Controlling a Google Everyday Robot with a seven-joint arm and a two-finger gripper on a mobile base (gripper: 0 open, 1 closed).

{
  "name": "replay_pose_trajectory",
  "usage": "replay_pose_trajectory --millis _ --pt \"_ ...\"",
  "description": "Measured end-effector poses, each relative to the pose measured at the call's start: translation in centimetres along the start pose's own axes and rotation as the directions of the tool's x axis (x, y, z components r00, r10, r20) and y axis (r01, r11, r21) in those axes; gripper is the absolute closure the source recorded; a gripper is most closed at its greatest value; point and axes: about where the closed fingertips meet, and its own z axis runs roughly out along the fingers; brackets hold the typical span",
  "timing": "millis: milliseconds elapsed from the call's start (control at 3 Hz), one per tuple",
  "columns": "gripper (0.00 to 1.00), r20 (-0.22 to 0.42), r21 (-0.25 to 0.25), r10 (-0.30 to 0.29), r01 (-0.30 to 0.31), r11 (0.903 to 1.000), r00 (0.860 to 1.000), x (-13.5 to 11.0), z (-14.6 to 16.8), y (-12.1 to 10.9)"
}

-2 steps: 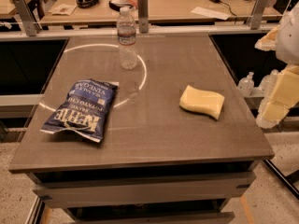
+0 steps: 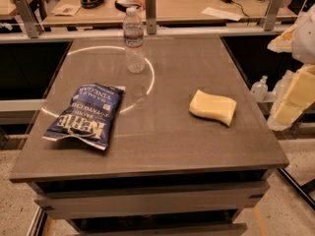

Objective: Move water bottle near blue chip bag

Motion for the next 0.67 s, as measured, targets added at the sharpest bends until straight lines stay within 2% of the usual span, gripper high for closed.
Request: replay_pose_trajectory --millis 333,667 --pt "0.00 0.167 -0.024 0.093 -0.090 0.9956 0.982 0.0 0.3 -1.8" --pt "0.00 0.312 -0.057 0.170 -0.161 0.9854 0.935 -0.4 0.7 -3.4"
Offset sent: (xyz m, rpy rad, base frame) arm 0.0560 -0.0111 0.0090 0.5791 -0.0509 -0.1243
